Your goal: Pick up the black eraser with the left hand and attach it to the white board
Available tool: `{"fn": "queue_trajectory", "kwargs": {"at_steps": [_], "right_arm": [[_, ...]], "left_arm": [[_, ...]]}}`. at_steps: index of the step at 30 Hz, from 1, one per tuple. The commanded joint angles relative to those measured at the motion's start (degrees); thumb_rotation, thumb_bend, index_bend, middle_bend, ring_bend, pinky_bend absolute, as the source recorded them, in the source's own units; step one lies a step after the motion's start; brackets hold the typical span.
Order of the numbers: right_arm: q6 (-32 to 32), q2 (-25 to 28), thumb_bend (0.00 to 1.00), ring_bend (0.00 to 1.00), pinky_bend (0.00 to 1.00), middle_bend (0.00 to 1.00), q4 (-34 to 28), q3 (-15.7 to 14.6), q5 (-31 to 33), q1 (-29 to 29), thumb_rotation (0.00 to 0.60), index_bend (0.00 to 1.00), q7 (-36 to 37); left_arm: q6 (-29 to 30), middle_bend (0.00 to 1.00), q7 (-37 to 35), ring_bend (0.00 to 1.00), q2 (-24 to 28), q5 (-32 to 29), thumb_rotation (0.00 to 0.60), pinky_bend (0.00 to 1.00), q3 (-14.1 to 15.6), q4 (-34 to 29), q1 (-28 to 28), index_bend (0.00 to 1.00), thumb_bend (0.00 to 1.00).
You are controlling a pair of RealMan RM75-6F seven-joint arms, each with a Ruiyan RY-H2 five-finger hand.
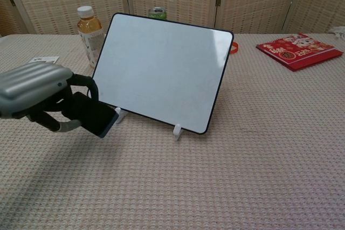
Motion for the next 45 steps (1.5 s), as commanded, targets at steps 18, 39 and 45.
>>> {"fn": "queue_trajectory", "kwargs": {"at_steps": [18,39,45], "right_arm": [[0.5,1.2,0.26,0.00,0.00,0.00,-0.7,-0.3,-0.8,-0.2,0.600,0.00,1.9],[2.1,2.8,0.26,0.00,0.00,0.00,-1.1,-0.7,-2.3,-1.1,0.600,0.00,4.6],[2.5,2.9,0.26,0.00,0.00,0.00,-1.2,-0.6,-2.3,-1.3,0.600,0.00,4.6]], "left_arm": [[14.6,1.00,-6.8,0.96,-25.4,5.4,0.600,1.00,-11.9,28.3,-6.0,0.71,0.54],[10.3,1.00,-5.1,0.96,-35.9,0.9,0.600,1.00,-15.0,45.9,-13.6,0.71,0.55],[10.8,1.00,-6.3,0.96,-37.4,0.5,0.600,1.00,-14.8,48.6,-14.5,0.46,0.55]]}}
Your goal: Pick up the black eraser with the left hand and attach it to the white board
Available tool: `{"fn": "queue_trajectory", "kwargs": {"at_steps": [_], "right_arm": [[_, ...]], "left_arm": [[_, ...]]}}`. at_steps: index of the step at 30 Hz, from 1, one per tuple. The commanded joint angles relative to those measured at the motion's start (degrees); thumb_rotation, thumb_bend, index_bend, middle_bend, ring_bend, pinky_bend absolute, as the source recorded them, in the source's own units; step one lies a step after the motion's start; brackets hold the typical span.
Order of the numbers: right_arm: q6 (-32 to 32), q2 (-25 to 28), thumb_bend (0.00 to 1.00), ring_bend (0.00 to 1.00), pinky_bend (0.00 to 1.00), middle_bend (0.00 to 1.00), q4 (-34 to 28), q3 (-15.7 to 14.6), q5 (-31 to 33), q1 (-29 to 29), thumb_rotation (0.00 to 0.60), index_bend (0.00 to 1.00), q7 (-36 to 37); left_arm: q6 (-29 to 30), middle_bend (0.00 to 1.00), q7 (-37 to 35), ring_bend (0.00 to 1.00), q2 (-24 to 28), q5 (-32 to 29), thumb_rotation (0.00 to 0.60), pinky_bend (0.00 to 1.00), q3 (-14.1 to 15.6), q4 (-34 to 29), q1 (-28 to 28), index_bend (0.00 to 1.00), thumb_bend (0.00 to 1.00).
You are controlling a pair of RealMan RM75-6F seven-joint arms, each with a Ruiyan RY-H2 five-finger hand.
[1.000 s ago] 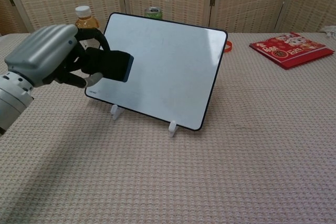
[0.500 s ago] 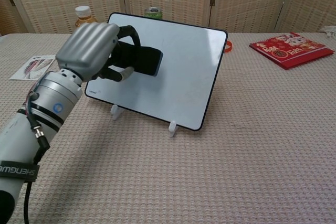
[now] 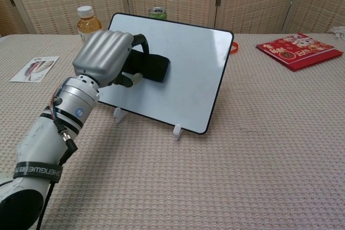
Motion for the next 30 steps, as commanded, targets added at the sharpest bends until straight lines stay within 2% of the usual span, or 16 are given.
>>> {"fn": "queue_trajectory", "kwargs": {"at_steps": [1,3,7,15,30], "right_arm": [[0.0,0.0,0.26,0.00,0.00,0.00,0.0,0.0,0.0,0.0,0.600,0.00,0.1],[0.1,0.0,0.26,0.00,0.00,0.00,0.0,0.0,0.0,-0.1,0.600,0.00,0.0],[0.4,0.0,0.26,0.00,0.00,0.00,-0.1,0.0,-0.3,-0.3,0.600,0.00,-0.1],[0.7,0.2,0.26,0.00,0.00,0.00,0.0,0.1,-0.4,-0.4,0.600,0.00,0.3],[0.9,0.1,0.26,0.00,0.00,0.00,-0.1,0.2,-0.5,-0.7,0.600,0.00,0.1]], "left_arm": [[0.5,1.00,-1.0,0.96,-0.4,-0.1,0.600,1.00,0.2,0.6,-0.3,0.40,0.55],[0.7,1.00,-1.1,0.96,-0.5,-0.2,0.600,1.00,0.3,0.8,-0.3,0.29,0.55],[0.6,1.00,-0.3,0.96,-0.8,-0.6,0.600,1.00,0.6,0.9,-0.5,0.22,0.53],[0.2,1.00,0.0,0.96,-1.1,-1.4,0.600,1.00,0.7,0.9,-0.7,0.19,0.51],[-1.8,1.00,4.2,0.96,0.5,-3.3,0.600,1.00,1.1,-3.6,-0.2,0.13,0.46]]}}
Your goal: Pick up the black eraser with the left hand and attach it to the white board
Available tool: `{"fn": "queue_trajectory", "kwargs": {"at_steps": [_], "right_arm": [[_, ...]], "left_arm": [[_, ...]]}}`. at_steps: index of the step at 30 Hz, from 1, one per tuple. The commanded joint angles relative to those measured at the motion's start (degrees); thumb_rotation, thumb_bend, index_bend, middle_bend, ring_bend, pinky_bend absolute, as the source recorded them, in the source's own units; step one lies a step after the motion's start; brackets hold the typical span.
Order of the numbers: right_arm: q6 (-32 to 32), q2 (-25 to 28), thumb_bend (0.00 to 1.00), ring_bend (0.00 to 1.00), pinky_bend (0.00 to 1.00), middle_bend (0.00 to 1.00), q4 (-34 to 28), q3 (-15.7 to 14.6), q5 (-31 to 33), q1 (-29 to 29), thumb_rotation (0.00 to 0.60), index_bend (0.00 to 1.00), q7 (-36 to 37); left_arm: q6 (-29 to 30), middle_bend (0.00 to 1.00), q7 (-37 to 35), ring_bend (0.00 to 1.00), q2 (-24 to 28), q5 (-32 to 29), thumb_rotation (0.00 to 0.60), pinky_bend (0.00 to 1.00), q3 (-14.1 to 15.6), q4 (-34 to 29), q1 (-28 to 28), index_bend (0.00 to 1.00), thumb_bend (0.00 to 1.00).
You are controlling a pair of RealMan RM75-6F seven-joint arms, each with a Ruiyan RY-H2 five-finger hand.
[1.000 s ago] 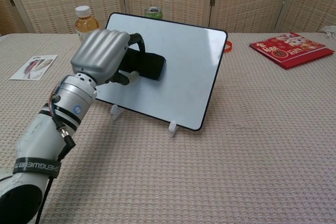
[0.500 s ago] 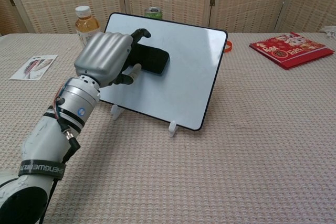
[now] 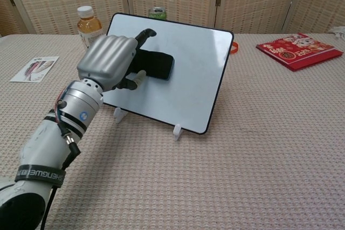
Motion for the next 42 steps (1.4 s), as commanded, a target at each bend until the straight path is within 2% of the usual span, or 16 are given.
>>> {"fn": "queue_trajectory", "kwargs": {"at_steps": [1,8,14,23,26,28,29,31,32,34,36,38,42], "right_arm": [[0.1,0.1,0.26,0.00,0.00,0.00,0.0,0.0,-0.1,-0.1,0.600,0.00,0.1],[0.2,0.2,0.26,0.00,0.00,0.00,0.1,0.0,-0.2,-0.2,0.600,0.00,0.3],[-0.4,-0.2,0.26,0.00,0.00,0.00,0.1,0.0,-0.1,0.0,0.600,0.00,-0.3],[-0.5,-0.9,0.26,0.00,0.00,0.00,0.3,0.0,-0.1,0.1,0.600,0.00,-1.7],[-0.5,-0.9,0.26,0.00,0.00,0.00,0.4,0.1,0.0,0.1,0.600,0.00,-1.6],[-0.8,-1.0,0.26,0.00,0.00,0.00,0.4,0.2,0.1,0.3,0.600,0.00,-1.7],[-0.9,-1.0,0.26,0.00,0.00,0.00,0.4,0.2,0.1,0.3,0.600,0.00,-1.7],[-1.4,-1.2,0.26,0.00,0.00,0.00,0.5,0.2,0.2,0.6,0.600,0.00,-2.0],[-1.6,-1.3,0.26,0.00,0.00,0.00,0.6,0.3,0.4,0.7,0.600,0.00,-2.2],[-2.5,-1.7,0.26,0.00,0.00,0.00,0.7,0.4,1.0,1.1,0.600,0.00,-2.7],[-3.5,-2.0,0.26,0.00,0.00,0.00,0.8,0.4,1.4,1.5,0.600,0.00,-3.3],[-4.1,-2.4,0.26,0.00,0.00,0.00,1.0,0.5,1.7,1.8,0.600,0.00,-3.9],[-5.2,-2.8,0.26,0.00,0.00,0.00,1.1,0.6,2.6,2.3,0.600,0.00,-4.6]], "left_arm": [[-0.7,1.00,1.0,0.96,0.1,-0.6,0.600,1.00,-0.1,-0.6,0.0,0.13,0.45],[-0.4,1.00,1.8,0.96,0.7,-0.7,0.600,1.00,0.2,-2.1,0.3,0.10,0.40],[1.2,1.00,4.9,0.96,4.6,-0.5,0.600,1.00,1.6,-9.0,3.0,0.06,0.40],[3.2,1.00,8.6,0.95,20.0,-1.3,0.600,1.00,4.2,-30.5,10.2,0.04,0.39],[3.8,1.00,5.8,0.90,27.1,-0.4,0.600,1.00,7.1,-36.6,13.6,0.07,0.39],[4.1,0.98,3.5,0.81,32.2,0.1,0.600,0.96,10.1,-39.7,16.6,0.10,0.39],[4.0,0.92,2.9,0.72,34.6,-0.4,0.600,0.90,11.6,-41.2,18.1,0.12,0.39],[1.9,0.65,5.7,0.47,41.2,-3.6,0.600,0.65,16.3,-47.3,21.7,0.12,0.37],[1.1,0.54,7.5,0.37,44.2,-4.9,0.600,0.54,18.3,-50.5,23.0,0.11,0.36],[1.8,0.28,8.5,0.15,48.6,-4.8,0.600,0.28,21.6,-55.1,25.6,0.06,0.33],[4.8,0.14,6.2,0.04,50.2,-2.5,0.600,0.09,23.6,-55.2,28.4,0.03,0.32],[7.6,0.06,3.9,0.00,50.6,-1.6,0.600,0.01,24.2,-54.0,30.8,0.02,0.32],[10.5,0.01,2.4,0.00,51.5,-0.8,0.600,0.00,23.5,-53.7,33.1,0.00,0.31]]}}
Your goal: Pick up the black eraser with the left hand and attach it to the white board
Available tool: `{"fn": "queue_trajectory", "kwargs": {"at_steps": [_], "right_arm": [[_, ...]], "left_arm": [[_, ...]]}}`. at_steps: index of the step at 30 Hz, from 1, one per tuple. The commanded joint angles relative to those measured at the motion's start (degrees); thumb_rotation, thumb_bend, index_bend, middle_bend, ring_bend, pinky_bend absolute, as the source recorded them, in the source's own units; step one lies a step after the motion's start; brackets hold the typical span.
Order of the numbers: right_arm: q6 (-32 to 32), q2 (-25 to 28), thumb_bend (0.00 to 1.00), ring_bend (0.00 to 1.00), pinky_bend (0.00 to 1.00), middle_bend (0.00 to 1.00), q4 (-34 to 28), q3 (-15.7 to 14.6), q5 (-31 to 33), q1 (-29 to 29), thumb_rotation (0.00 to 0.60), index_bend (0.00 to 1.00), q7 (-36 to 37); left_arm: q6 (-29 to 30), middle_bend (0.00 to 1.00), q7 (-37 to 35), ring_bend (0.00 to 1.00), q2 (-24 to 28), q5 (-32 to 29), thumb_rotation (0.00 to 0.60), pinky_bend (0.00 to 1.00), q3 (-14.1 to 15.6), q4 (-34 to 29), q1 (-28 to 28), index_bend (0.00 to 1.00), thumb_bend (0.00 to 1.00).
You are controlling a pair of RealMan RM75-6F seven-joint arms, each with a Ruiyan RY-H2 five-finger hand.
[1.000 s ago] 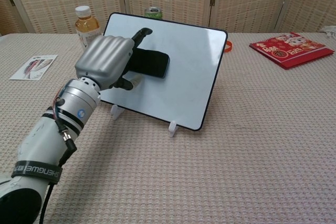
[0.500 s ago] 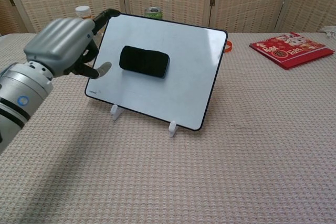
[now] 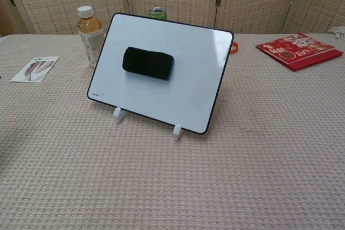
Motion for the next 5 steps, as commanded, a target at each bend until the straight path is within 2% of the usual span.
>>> {"fn": "queue_trajectory", "kwargs": {"at_steps": [1,5], "right_arm": [[-0.4,-0.1,0.26,0.00,0.00,0.00,0.0,0.0,0.3,0.2,0.600,0.00,-0.2],[0.6,0.2,0.26,0.00,0.00,0.00,-0.2,-0.1,-0.3,0.0,0.600,0.00,0.3]], "left_arm": [[3.2,0.01,-2.7,0.00,2.0,1.6,0.600,0.00,0.5,1.3,3.5,0.00,0.31],[2.5,0.00,-2.2,0.00,1.8,2.0,0.600,0.00,-0.3,2.1,3.8,0.00,0.30]]}}
